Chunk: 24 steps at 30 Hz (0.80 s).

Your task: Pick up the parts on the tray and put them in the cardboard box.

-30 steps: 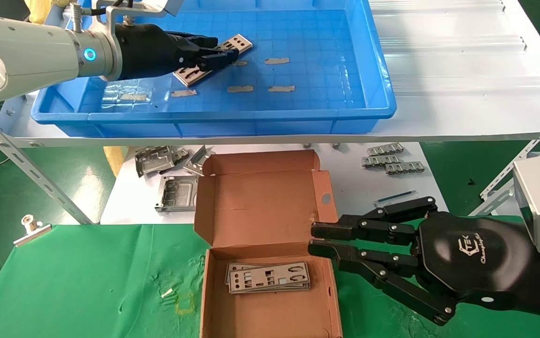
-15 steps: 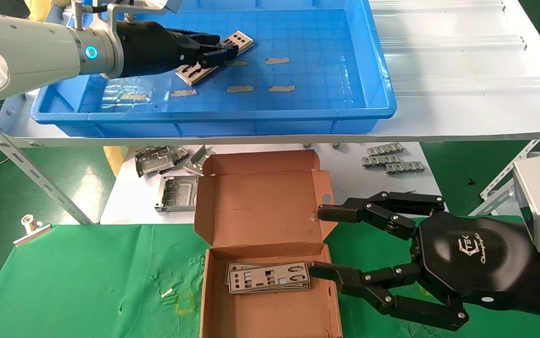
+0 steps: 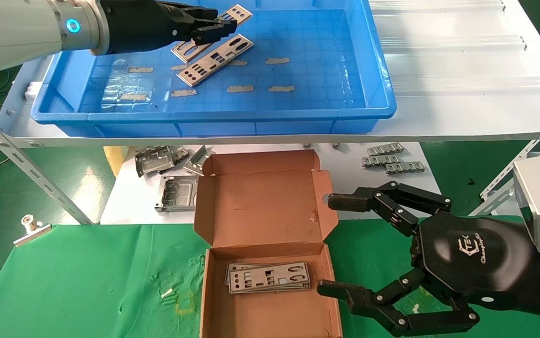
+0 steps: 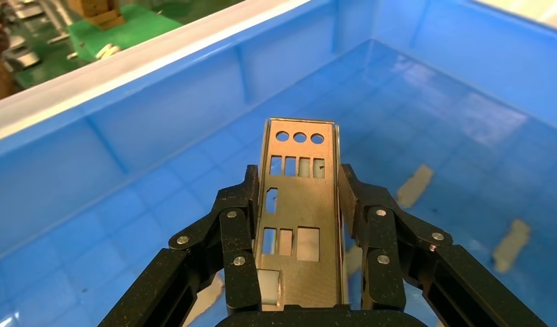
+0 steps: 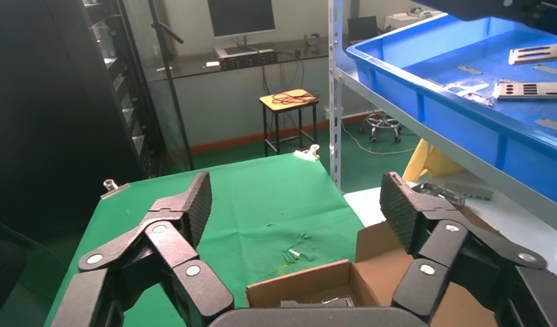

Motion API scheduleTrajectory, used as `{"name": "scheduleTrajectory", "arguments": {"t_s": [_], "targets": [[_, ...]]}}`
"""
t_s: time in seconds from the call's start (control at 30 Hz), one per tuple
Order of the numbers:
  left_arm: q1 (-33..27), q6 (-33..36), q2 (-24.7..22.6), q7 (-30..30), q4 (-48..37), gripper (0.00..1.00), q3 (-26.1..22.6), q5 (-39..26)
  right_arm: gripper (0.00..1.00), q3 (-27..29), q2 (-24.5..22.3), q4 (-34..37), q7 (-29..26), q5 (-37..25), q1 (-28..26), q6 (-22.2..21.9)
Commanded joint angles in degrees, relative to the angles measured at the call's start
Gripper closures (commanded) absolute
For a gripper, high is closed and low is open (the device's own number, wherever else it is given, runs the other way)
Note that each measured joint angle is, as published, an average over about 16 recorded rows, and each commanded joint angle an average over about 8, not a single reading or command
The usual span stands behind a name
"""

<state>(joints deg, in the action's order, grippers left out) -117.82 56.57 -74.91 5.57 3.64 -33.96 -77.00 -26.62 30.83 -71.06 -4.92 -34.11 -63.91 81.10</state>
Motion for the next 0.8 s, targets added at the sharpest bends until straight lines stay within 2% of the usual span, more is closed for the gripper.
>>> {"name": "scheduleTrajectory", "arguments": {"t_s": [0.03, 0.17, 0.47, 0.63, 0.8], "targets": [[-0.40, 0.78, 0.23, -0.34, 0.08, 1.00, 0.16, 0.25, 0.00, 0.00, 0.00, 0.00, 0.00, 0.00, 0.00, 0.00], [-1.18, 8.27, 2.02, -1.75, 1.05, 1.00, 0.74, 1.33, 0.00, 0.00, 0.00, 0.00, 0.00, 0.00, 0.00, 0.00], [0.04, 31.81, 7.50, -6.82, 3.71, 1.00, 2.41, 5.11, 0.00, 0.00, 0.00, 0.00, 0.00, 0.00, 0.00, 0.00], [3.39, 35.32, 10.16, -7.33, 7.96, 1.00, 2.00, 7.63, 0.00, 0.00, 0.00, 0.00, 0.00, 0.00, 0.00, 0.00], [10.31, 35.70, 14.78, -4.20, 20.54, 1.00, -1.28, 13.43, 0.00, 0.00, 0.00, 0.00, 0.00, 0.00, 0.00, 0.00]]}}
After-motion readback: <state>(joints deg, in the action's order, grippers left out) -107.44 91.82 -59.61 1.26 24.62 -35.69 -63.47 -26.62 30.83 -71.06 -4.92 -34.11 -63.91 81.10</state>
